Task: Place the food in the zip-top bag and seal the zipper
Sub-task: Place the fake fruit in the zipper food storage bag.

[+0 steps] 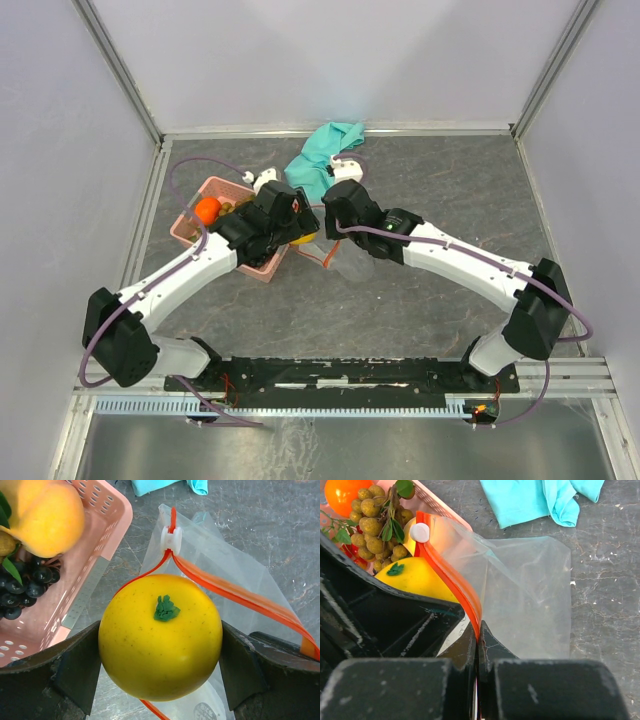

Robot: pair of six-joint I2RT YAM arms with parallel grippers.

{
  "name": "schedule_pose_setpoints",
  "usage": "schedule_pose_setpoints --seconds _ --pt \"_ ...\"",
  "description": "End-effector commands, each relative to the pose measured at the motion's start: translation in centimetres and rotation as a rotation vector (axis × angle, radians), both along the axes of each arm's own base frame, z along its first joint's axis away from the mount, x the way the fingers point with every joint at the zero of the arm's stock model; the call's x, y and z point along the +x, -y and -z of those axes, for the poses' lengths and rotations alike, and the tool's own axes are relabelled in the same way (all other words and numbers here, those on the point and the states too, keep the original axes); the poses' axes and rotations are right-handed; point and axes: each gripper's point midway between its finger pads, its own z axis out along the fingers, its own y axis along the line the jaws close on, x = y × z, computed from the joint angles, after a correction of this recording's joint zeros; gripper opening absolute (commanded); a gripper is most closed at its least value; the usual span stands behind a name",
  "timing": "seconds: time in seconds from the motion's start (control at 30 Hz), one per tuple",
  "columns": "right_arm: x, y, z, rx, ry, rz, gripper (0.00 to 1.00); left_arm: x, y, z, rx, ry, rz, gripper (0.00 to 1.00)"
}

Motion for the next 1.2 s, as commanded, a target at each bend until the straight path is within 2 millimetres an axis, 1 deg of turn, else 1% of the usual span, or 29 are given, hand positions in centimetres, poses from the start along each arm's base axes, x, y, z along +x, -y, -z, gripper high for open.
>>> schedule_pose_setpoints --seconds 0.0,0.13,0.23,0.37,0.4,0.47,0.5,0.63,0.83,1.0,1.1,1.17 --pt "-0.1 -0.5 -2.3 0.098 0.027 0.0 0.04 0.5 -0.9 -3.4 0.023 0.095 -0.001 0.79" --pt "-0.2 -1.0 -2.0 0.117 0.011 -0.013 0.04 0.5 0.3 -4.1 -0.026 0.102 0.034 0.81" --pt "-0.3 -1.2 -1.8 0.129 0.003 -0.017 0.04 0.5 0.9 -4.0 -0.029 0.092 0.059 0.83" --pt "-0.2 -1.1 -1.6 0.134 -0.003 -0.012 0.04 -0.1 1.7 -4.0 -0.058 0.074 0.09 0.86" --pt "-0.2 -1.1 -1.6 0.136 -0.004 -0.009 0.04 -0.1 1.8 -4.2 -0.07 0.078 0.095 0.89" --pt "-0.2 -0.9 -1.6 0.139 -0.005 -0.006 0.04 -0.3 2.2 -4.8 -0.097 0.09 0.107 0.98" --pt "-0.2 -0.9 -1.5 0.139 -0.005 -0.005 0.04 -0.4 2.3 -5.1 -0.111 0.095 0.113 1.0" --pt "-0.2 -0.7 -1.6 0.145 -0.005 -0.002 0.04 -0.6 2.8 -6.4 -0.16 0.112 0.123 1.0" --pt "-0.3 -0.4 -1.7 0.167 -0.013 0.008 0.04 -1.2 3.6 -7.3 -0.24 0.109 0.134 1.0" --pt "-0.1 -0.1 -2.1 0.193 -0.019 0.014 0.05 -1.5 3.9 -7.7 -0.286 0.116 0.136 0.9" --pt "-0.1 -0.2 -2.5 0.196 -0.014 0.001 0.05 -1.5 3.6 -6.2 -0.253 0.09 0.125 0.81" --pt "-0.1 -0.3 -2.8 0.191 -0.008 -0.01 0.05 -1.5 3.4 -4.6 -0.227 0.06 0.118 0.75"
